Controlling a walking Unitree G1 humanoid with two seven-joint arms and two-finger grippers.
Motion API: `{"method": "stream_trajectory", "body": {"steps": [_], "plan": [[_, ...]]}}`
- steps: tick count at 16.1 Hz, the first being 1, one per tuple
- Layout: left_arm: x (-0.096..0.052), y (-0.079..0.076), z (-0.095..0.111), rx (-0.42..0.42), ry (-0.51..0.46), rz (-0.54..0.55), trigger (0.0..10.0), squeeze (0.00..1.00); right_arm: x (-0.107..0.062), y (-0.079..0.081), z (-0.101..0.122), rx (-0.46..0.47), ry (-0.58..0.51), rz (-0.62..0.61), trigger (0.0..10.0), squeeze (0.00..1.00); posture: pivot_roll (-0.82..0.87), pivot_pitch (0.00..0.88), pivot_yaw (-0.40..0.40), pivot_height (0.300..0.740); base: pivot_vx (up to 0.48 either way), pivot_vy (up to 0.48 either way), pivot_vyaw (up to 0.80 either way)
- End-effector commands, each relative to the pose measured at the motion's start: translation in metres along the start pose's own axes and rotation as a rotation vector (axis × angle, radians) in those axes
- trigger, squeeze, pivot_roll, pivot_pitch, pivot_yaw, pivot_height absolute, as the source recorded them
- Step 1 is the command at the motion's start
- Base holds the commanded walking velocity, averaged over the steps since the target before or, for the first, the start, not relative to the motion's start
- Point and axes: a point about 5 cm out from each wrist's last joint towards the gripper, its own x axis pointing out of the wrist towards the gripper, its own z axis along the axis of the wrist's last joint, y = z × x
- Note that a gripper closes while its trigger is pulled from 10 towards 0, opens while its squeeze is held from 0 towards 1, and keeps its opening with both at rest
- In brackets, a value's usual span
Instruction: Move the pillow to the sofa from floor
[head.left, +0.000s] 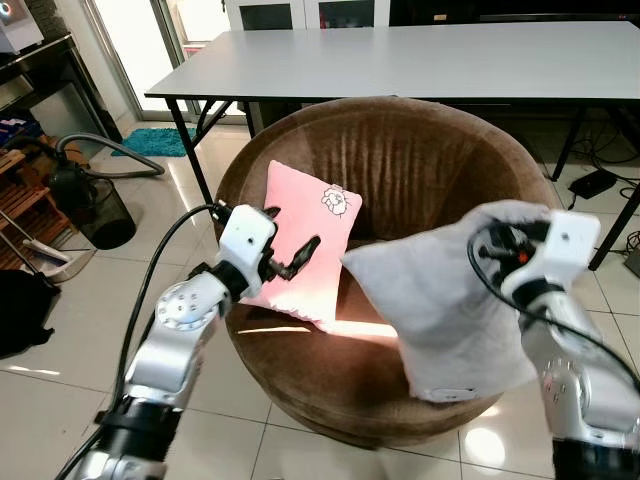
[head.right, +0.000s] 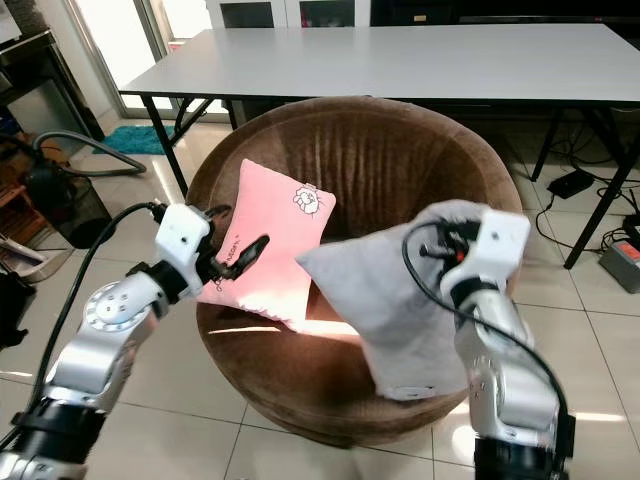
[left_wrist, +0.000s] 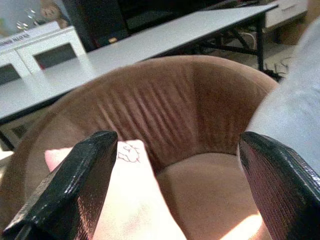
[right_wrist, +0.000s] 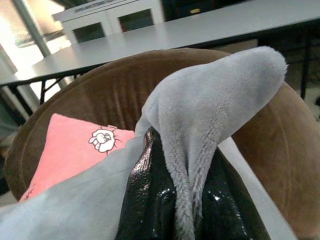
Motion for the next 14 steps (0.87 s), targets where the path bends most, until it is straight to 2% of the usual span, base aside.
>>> {"method": "stream_trajectory", "body": {"steps": [1, 4, 6, 7, 9, 10, 14], "plan": [[-0.006, 0.004, 0.001, -0.005, 0.009, -0.026, 10.0, 0.00, 0.006, 0.011, 0.007, -0.025, -0.006, 0.062, 10.0, 0.00, -0.07, 0.000, 0.083, 0.740, 0.000, 0.000, 0.00], [-0.020, 0.009, 0.001, -0.003, 0.020, -0.039, 10.0, 0.00, 0.022, 0.022, -0.002, -0.039, 0.050, 0.102, 10.0, 0.00, -0.04, 0.015, 0.070, 0.740, 0.000, 0.000, 0.00], [-0.031, 0.013, 0.008, 0.005, 0.021, -0.043, 10.0, 0.00, 0.045, 0.026, -0.016, -0.046, 0.129, 0.053, 10.0, 0.00, -0.01, 0.072, 0.066, 0.740, 0.000, 0.000, 0.00], [-0.037, 0.014, 0.010, 0.007, 0.023, -0.052, 10.0, 0.00, 0.055, 0.026, -0.023, -0.019, 0.159, 0.015, 10.0, 0.00, 0.00, 0.096, 0.060, 0.740, 0.000, 0.000, 0.00], [-0.046, 0.015, 0.012, 0.005, 0.038, -0.070, 10.0, 0.00, 0.076, 0.027, -0.032, 0.090, 0.208, -0.072, 10.0, 0.00, 0.02, 0.137, 0.051, 0.740, 0.000, 0.000, 0.00], [-0.050, 0.012, 0.013, 0.003, 0.048, -0.084, 10.0, 0.00, 0.084, 0.031, -0.033, 0.124, 0.214, -0.070, 10.0, 0.00, 0.04, 0.158, 0.046, 0.740, 0.000, 0.000, 0.00], [-0.064, -0.005, 0.021, -0.016, 0.073, -0.173, 10.0, 0.00, 0.106, 0.039, -0.015, 0.114, 0.175, -0.111, 10.0, 0.00, 0.10, 0.192, 0.043, 0.740, 0.000, 0.000, 0.00]]}}
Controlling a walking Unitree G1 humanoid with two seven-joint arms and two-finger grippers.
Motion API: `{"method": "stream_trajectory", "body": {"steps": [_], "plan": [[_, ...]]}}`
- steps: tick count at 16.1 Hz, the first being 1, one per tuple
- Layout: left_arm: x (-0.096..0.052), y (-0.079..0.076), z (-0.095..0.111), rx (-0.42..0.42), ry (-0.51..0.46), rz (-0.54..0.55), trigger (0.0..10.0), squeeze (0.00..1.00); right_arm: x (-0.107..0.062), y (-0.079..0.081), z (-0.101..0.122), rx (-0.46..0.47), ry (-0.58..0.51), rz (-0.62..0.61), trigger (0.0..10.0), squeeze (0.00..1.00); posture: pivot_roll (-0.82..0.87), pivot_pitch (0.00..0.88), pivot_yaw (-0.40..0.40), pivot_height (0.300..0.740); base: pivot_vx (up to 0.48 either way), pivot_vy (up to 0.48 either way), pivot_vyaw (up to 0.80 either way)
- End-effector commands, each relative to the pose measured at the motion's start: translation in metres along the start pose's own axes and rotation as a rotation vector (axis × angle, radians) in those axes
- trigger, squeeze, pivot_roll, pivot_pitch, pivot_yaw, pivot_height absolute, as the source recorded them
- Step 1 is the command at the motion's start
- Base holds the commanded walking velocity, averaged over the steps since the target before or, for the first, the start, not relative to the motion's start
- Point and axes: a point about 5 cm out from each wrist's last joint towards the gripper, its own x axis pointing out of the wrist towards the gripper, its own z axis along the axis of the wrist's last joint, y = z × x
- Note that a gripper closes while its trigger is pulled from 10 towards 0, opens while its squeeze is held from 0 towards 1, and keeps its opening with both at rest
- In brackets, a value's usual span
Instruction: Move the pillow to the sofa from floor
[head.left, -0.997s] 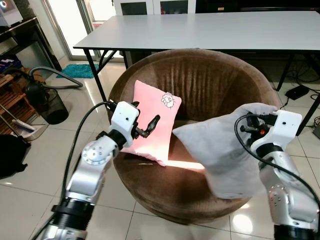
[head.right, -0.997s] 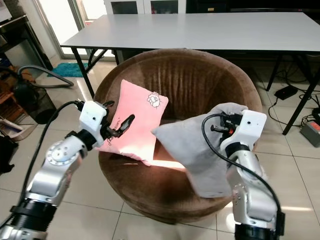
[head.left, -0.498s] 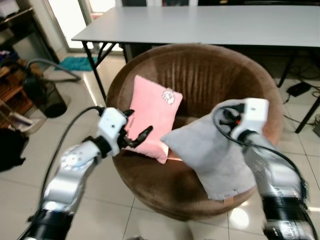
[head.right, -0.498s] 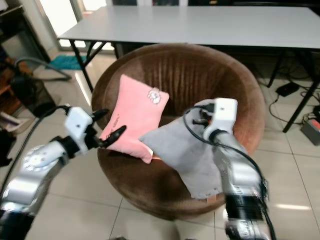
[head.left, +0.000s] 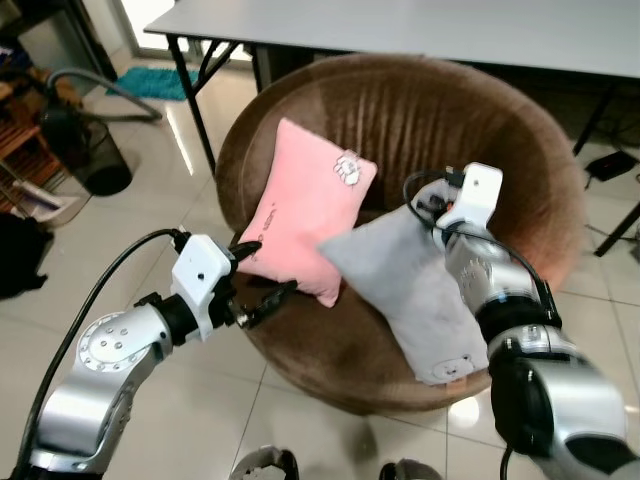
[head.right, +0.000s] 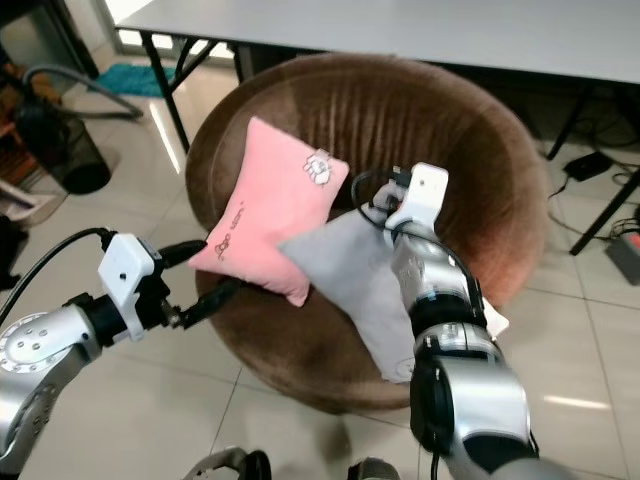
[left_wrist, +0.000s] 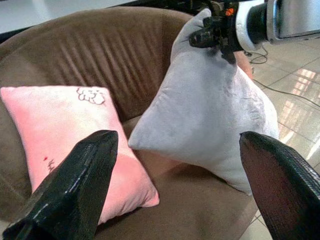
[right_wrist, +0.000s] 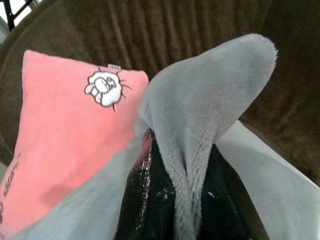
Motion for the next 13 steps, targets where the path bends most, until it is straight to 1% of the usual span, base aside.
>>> {"method": "stream_trajectory", "body": {"steps": [1, 2, 3, 4, 5, 6, 7, 9, 12, 13], "plan": [[-0.004, -0.001, 0.002, 0.001, 0.007, -0.013, 10.0, 0.00, 0.001, -0.002, 0.005, 0.013, -0.019, -0.019, 10.0, 0.00, 0.10, 0.198, 0.038, 0.740, 0.000, 0.000, 0.00], [-0.009, 0.000, 0.002, 0.002, 0.025, 0.001, 10.0, 0.00, 0.005, 0.005, 0.021, 0.064, -0.055, 0.005, 10.0, 0.00, 0.12, 0.223, 0.036, 0.740, 0.000, 0.000, 0.00], [-0.012, -0.001, 0.001, 0.000, 0.037, 0.008, 10.0, 0.00, 0.006, 0.010, 0.026, 0.089, -0.059, 0.026, 10.0, 0.21, 0.12, 0.223, 0.034, 0.740, 0.000, 0.000, 0.00], [-0.013, -0.002, 0.001, -0.002, 0.040, 0.007, 10.0, 0.00, 0.007, 0.012, 0.027, 0.099, -0.059, 0.031, 10.0, 0.21, 0.13, 0.222, 0.033, 0.740, 0.000, 0.000, 0.00], [-0.017, -0.006, 0.001, -0.009, 0.050, 0.006, 10.0, 0.00, 0.007, 0.022, 0.032, 0.121, -0.071, 0.067, 10.0, 0.69, 0.14, 0.221, 0.036, 0.740, 0.000, 0.000, 0.00], [-0.017, -0.006, 0.002, -0.011, 0.051, 0.006, 10.0, 0.00, 0.007, 0.025, 0.035, 0.148, -0.086, 0.085, 10.0, 1.00, 0.14, 0.222, 0.036, 0.740, 0.000, 0.000, 0.00], [-0.017, -0.006, 0.003, -0.012, 0.055, 0.006, 10.0, 0.00, 0.007, 0.030, 0.041, 0.195, -0.114, 0.107, 10.0, 1.00, 0.14, 0.224, 0.039, 0.740, 0.000, 0.000, 0.00], [-0.016, -0.004, 0.004, -0.012, 0.058, 0.008, 10.0, 0.00, 0.007, 0.036, 0.053, 0.242, -0.159, 0.144, 10.0, 1.00, 0.14, 0.222, 0.043, 0.740, 0.000, 0.000, 0.00], [-0.014, -0.004, 0.004, -0.012, 0.060, 0.006, 10.0, 0.00, 0.007, 0.037, 0.059, 0.241, -0.192, 0.167, 10.0, 1.00, 0.14, 0.219, 0.046, 0.740, 0.000, 0.000, 0.00], [-0.014, -0.004, 0.005, -0.013, 0.060, 0.006, 10.0, 0.00, 0.006, 0.035, 0.063, 0.245, -0.213, 0.167, 10.0, 1.00, 0.14, 0.217, 0.047, 0.740, 0.000, 0.000, 0.00]]}}
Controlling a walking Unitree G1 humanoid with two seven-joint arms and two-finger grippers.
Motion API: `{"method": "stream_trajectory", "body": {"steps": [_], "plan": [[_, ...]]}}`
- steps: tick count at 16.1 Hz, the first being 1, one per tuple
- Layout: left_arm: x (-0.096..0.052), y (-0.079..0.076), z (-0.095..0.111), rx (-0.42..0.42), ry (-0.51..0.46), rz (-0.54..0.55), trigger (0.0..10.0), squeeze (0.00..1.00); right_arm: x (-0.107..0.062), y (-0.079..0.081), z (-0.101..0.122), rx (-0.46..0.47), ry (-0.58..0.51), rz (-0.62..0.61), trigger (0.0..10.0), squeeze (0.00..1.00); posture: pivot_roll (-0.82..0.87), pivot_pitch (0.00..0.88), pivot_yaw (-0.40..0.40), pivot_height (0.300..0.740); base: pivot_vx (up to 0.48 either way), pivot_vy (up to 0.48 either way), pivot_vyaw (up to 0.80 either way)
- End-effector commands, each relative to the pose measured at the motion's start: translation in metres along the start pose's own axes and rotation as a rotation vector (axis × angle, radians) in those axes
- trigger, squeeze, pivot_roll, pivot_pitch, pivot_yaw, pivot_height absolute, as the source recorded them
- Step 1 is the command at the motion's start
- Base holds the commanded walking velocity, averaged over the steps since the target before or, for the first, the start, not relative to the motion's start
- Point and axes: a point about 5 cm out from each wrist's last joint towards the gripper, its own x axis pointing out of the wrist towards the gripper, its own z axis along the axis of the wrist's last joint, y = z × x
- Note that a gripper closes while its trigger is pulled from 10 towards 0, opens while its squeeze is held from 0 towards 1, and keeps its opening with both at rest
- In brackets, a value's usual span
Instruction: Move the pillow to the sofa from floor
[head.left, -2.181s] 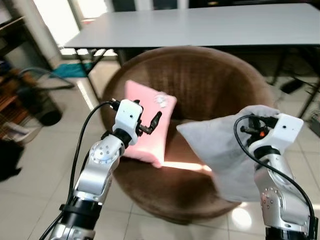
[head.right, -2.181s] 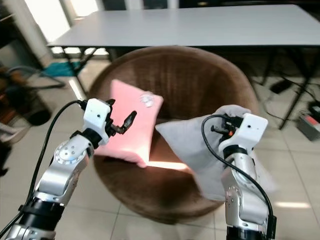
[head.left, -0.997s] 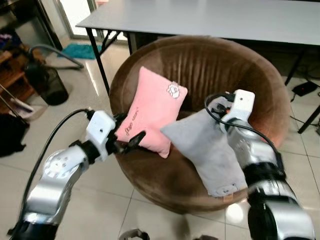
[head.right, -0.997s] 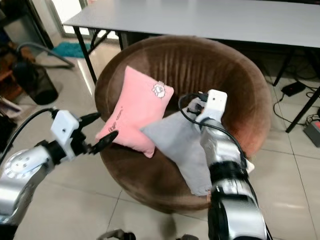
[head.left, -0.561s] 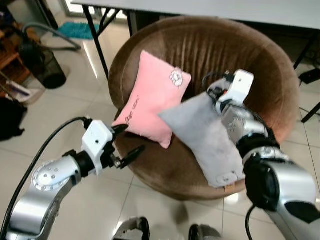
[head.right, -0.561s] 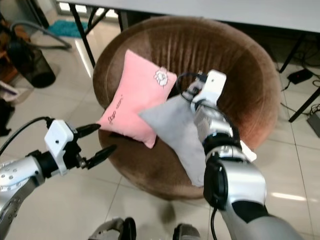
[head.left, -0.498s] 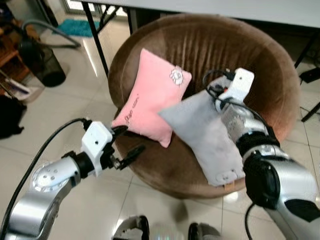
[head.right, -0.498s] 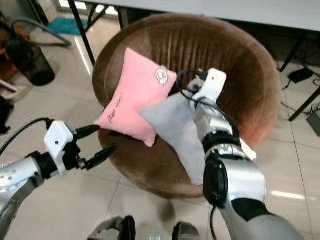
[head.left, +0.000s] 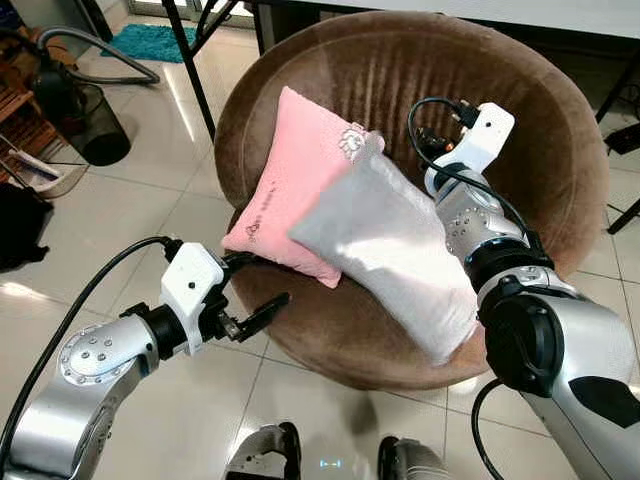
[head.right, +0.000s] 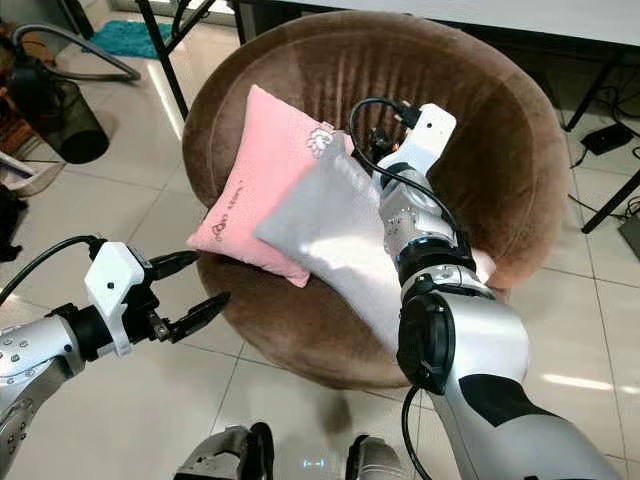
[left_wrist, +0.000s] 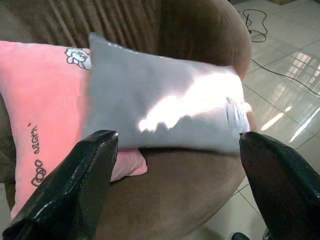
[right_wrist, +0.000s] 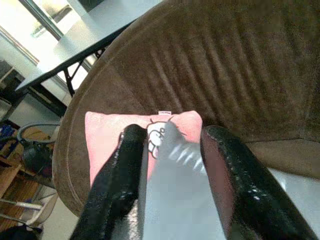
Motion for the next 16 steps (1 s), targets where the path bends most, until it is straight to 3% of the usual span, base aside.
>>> {"method": "stream_trajectory", "body": {"steps": [1, 3, 4, 5, 7, 9, 10, 11, 12, 14, 16], "plan": [[0.000, 0.001, 0.003, 0.014, 0.004, 0.001, 10.0, 0.00, 0.001, 0.001, 0.006, 0.003, -0.022, 0.009, 10.0, 1.00, 0.13, 0.209, 0.047, 0.740, 0.000, 0.000, 0.00], [0.006, 0.006, -0.003, 0.005, 0.014, 0.109, 10.0, 0.00, -0.002, 0.000, -0.001, -0.112, -0.028, 0.042, 10.0, 1.00, 0.12, 0.190, 0.040, 0.740, 0.000, 0.000, 0.00], [0.009, 0.008, -0.012, -0.064, 0.022, 0.195, 10.0, 0.00, -0.007, 0.000, -0.013, -0.173, -0.028, 0.097, 10.0, 0.00, 0.11, 0.179, 0.041, 0.740, 0.000, 0.000, 0.00], [0.011, 0.008, -0.018, -0.104, 0.014, 0.276, 10.0, 0.00, -0.017, -0.005, -0.033, -0.245, -0.013, 0.150, 10.0, 0.00, 0.08, 0.157, 0.041, 0.740, 0.000, 0.000, 0.00], [0.017, 0.008, -0.023, -0.107, 0.012, 0.329, 10.0, 0.00, -0.046, -0.022, -0.061, -0.338, 0.009, 0.180, 10.0, 0.00, 0.05, 0.139, 0.044, 0.740, 0.000, 0.000, 0.00], [0.020, 0.009, -0.024, -0.094, 0.023, 0.356, 10.0, 0.00, -0.066, -0.033, -0.071, -0.367, 0.021, 0.154, 10.0, 0.00, 0.03, 0.121, 0.050, 0.740, 0.000, 0.000, 0.00], [0.028, 0.015, -0.028, -0.054, 0.052, 0.420, 10.0, 0.00, -0.111, -0.061, -0.081, -0.378, 0.024, 0.019, 10.0, 0.00, 0.00, 0.096, 0.063, 0.740, 0.000, 0.000, 0.00], [0.029, 0.016, -0.029, -0.068, 0.050, 0.431, 10.0, 0.00, -0.121, -0.066, -0.083, -0.384, 0.025, -0.009, 10.0, 0.00, 0.00, 0.096, 0.063, 0.740, 0.000, 0.000, 0.00], [0.037, 0.016, -0.031, -0.074, 0.049, 0.432, 10.0, 0.00, -0.142, -0.084, -0.090, -0.398, 0.014, -0.083, 10.0, 0.00, -0.03, 0.085, 0.080, 0.740, 0.000, 0.304, 0.00], [0.045, 0.013, -0.036, -0.053, 0.058, 0.420, 10.0, 0.00, -0.165, -0.102, -0.100, -0.416, 0.047, -0.172, 10.0, 0.00, -0.04, 0.046, 0.091, 0.740, 0.000, 0.341, 0.00], [0.047, 0.011, -0.038, -0.057, 0.044, 0.429, 10.0, 0.00, -0.184, -0.103, -0.099, -0.401, 0.081, -0.224, 10.0, 0.00, -0.05, 0.033, 0.092, 0.740, 0.000, 0.379, 0.00]]}}
